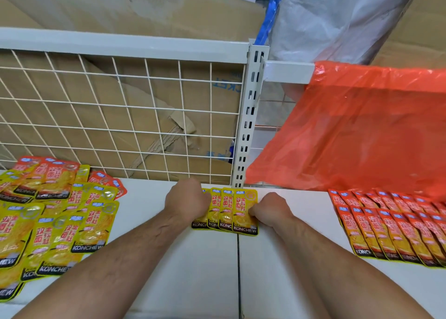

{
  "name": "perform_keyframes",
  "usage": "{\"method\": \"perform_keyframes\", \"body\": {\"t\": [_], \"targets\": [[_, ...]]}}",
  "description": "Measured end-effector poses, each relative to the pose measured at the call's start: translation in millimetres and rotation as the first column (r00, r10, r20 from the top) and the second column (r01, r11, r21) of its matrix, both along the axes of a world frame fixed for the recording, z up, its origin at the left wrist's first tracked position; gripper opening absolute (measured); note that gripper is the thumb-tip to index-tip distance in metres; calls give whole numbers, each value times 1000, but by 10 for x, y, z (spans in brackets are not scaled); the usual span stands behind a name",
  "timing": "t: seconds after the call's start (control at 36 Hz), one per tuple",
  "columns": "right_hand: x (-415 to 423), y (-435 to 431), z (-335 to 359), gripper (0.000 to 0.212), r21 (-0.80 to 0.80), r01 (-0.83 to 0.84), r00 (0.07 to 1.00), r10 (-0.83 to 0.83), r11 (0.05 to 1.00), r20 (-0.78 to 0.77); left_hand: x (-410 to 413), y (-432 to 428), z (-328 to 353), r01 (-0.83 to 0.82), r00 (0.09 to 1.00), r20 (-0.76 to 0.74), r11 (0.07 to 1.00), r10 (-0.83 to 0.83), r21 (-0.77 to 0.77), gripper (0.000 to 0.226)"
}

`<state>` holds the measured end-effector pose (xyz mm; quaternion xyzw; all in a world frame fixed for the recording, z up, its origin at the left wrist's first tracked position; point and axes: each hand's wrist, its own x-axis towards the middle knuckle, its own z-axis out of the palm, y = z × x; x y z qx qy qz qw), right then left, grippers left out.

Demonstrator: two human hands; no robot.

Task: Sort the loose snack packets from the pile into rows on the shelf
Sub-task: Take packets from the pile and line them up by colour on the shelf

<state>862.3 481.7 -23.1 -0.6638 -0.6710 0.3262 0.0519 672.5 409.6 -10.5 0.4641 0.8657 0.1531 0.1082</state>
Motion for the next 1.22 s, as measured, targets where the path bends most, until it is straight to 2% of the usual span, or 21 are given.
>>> {"method": "perform_keyframes", "body": {"t": [0.17,0.39,0.58,0.75,0.86,1.0,1.11,1.22], "targets": [[-65,-24,13,18,91,-18,993,7,996,122,-41,-126,-45,-14,1000,-10,1000,14,-3,16],[-75,-84,0,11,137,-25,984,1,990,178,5,-266,-43,26,997,-79,1000,-25,9,18],[-82,-166,27,8,179,-98,964,49,979,260,76,-363,-15,58,991,-119,998,-57,2,20],[-54,-221,13,23,233,-182,954,114,955,279,96,-465,-11,91,983,-164,996,-85,25,23],[-94,-318,-19,14,398,-333,938,260,855,228,80,-565,-26,106,974,-204,994,-98,32,36],[-297,-517,-64,29,548,-578,808,519,605,279,22,-739,-81,142,954,-271,989,-129,27,51],[-464,-699,-44,39,556,-669,717,625,493,308,-40,-923,-116,111,941,-319,993,-116,-33,54],[-625,-851,19,61,442,-741,652,699,506,293,-141,-1133,-145,70,951,-297,996,-85,-62,54]]}}
